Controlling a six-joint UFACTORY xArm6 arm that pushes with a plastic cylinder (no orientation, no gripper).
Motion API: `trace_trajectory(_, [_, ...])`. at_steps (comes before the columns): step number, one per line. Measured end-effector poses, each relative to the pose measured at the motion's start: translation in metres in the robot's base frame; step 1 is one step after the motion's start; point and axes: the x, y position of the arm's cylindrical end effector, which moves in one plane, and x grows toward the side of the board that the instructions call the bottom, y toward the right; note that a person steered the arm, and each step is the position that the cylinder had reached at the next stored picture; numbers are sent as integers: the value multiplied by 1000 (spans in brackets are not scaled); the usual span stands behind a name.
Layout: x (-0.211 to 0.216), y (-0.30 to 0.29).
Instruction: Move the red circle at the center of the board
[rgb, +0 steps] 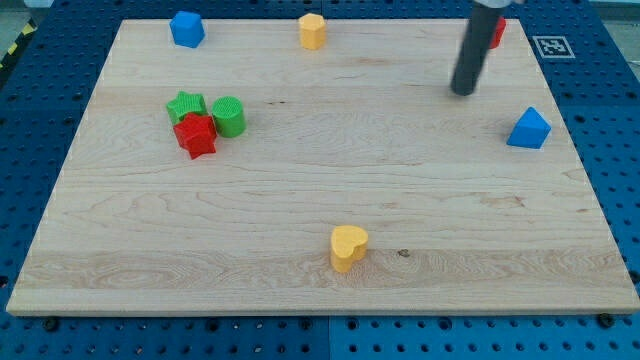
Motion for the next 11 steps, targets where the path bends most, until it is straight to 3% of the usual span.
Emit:
trace_trajectory(1, [-3,86])
trace_trajectory(2, [-35,116])
trace_trajectory(4, [-118,92])
trace_trajectory(5, [-118,86])
trace_trajectory(9, [-118,-56])
trace_trajectory(11, [-58,-102])
